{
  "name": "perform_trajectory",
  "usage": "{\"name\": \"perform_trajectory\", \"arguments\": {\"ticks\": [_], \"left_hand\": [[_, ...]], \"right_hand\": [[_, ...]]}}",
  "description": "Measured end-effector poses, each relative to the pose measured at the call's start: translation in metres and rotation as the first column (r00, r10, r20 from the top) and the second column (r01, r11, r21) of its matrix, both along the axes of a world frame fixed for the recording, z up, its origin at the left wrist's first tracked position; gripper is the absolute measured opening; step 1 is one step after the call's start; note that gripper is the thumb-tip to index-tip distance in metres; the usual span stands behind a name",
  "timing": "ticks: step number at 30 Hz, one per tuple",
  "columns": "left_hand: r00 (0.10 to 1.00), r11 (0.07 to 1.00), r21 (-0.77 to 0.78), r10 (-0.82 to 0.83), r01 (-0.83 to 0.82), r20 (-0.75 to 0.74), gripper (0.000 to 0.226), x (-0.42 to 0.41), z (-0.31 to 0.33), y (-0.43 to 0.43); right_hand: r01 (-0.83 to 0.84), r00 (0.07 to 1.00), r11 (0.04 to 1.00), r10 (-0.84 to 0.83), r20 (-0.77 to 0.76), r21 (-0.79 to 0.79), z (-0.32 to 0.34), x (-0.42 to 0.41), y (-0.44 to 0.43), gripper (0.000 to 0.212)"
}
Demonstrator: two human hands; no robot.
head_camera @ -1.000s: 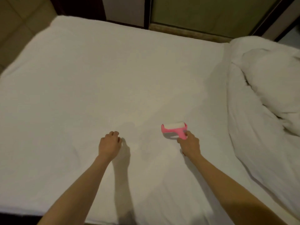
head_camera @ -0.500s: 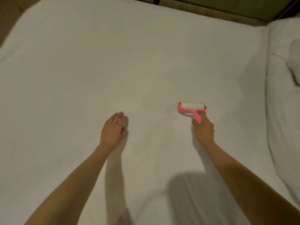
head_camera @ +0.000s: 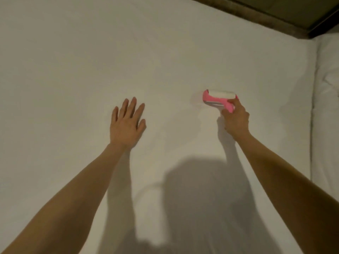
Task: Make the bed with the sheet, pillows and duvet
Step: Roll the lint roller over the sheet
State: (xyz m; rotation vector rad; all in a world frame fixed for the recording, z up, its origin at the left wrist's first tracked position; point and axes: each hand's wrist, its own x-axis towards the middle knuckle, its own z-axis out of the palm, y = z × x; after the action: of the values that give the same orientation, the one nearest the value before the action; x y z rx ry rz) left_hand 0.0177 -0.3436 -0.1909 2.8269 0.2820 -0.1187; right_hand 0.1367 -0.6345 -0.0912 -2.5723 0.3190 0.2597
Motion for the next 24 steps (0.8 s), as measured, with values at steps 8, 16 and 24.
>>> {"name": "perform_trajectory", "arguments": {"ticks": [8,16,24], "left_hand": [[1.0,0.999,0.041,0.001,-0.001,0.008,0.056,0.002,-0.021,0.004],[0.999,0.995,0.099,0.011,-0.007,-0.044,0.06,0.007,-0.031,0.003],[0.999,0.991,0.129,0.034,-0.038,0.035,0.062,0.008,-0.042,0.003]], "right_hand": [[0.003,0.998,0.997,-0.008,0.056,0.08,-0.001,0.109,0.025,0.042],[-0.066,0.995,0.997,0.063,0.075,0.034,-0.002,0.214,0.054,0.04],[-0.021,0.987,0.984,-0.008,0.162,0.177,-0.004,0.278,0.09,0.035]]}}
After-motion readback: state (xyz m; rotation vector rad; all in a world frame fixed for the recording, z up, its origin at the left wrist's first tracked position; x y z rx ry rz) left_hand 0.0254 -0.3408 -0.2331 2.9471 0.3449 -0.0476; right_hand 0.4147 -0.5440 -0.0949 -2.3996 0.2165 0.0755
